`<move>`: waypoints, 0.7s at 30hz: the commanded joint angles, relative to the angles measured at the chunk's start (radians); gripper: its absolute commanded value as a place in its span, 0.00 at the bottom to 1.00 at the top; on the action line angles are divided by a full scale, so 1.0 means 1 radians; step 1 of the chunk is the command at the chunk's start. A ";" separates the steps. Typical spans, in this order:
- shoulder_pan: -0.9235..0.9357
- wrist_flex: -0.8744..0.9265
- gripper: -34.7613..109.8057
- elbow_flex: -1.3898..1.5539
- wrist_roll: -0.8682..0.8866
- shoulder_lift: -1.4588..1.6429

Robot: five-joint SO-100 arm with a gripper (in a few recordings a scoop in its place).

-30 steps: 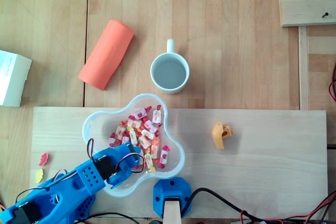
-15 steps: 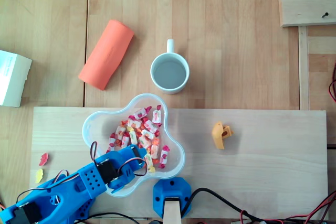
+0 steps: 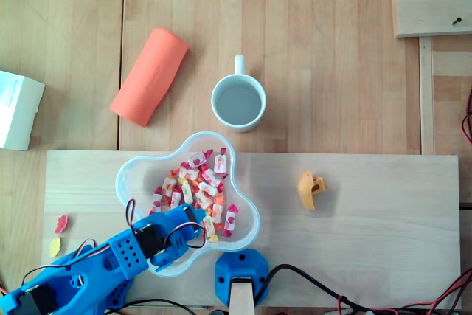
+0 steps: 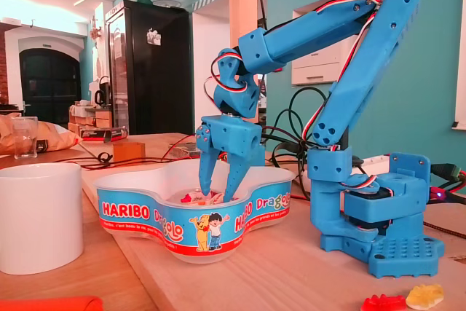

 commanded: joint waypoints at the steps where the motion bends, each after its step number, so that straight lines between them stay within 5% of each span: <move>1: 0.009 0.043 0.36 -0.026 0.018 0.040; 21: 0.009 0.064 0.36 -0.015 0.005 0.023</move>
